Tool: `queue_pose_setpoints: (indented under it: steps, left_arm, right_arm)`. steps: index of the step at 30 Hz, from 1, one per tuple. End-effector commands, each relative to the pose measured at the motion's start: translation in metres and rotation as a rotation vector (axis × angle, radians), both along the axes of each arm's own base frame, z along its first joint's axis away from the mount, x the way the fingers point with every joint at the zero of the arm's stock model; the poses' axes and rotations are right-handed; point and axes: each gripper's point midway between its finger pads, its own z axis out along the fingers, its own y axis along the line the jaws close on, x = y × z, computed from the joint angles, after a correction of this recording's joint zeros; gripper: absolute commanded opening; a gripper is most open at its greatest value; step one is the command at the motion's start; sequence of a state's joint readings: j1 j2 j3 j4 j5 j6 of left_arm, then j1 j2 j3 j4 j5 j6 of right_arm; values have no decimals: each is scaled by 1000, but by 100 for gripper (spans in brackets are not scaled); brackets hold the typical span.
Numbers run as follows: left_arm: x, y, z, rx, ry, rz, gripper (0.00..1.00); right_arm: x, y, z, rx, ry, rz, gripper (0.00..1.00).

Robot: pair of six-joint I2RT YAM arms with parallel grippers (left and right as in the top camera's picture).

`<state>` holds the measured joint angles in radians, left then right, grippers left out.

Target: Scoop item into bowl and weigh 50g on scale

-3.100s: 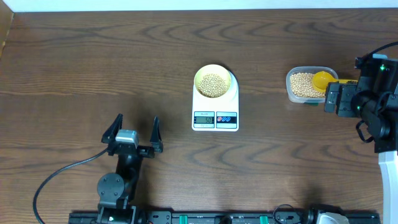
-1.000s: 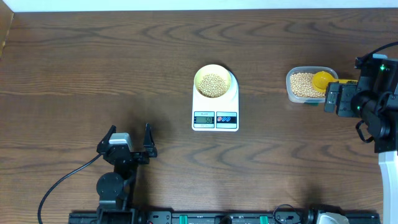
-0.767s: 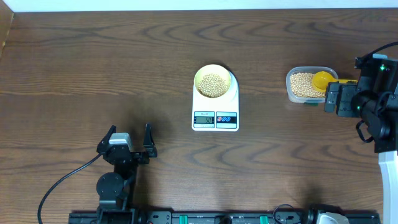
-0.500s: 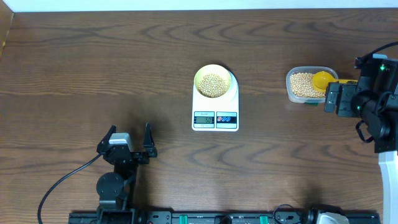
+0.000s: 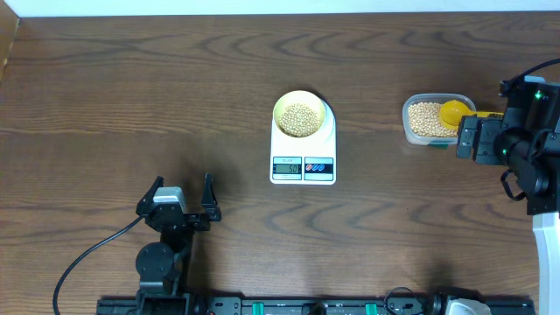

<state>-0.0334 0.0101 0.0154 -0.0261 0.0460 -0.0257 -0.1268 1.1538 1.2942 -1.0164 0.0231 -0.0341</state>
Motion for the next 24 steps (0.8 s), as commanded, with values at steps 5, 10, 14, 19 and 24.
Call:
queue_pose_setpoints:
  steps: [5, 10, 14, 19, 24]
  left_arm:
    - [-1, 7, -16, 5, 52, 40, 98]
    - [-1, 7, -16, 5, 52, 40, 98]
    - [-1, 7, -16, 5, 52, 40, 98]
    - [-1, 7, -16, 5, 52, 40, 98]
    - [-1, 7, -16, 5, 52, 40, 98]
  right_arm:
    - [-8, 2, 17, -21, -134, 4, 99]
    - [-1, 10, 12, 24, -366, 16, 99]
    - [3, 17, 5, 73, -558, 20, 99]
    - [0, 24, 3, 118, -821, 43, 99]
    - [-13, 25, -4, 116, -995, 54, 99]
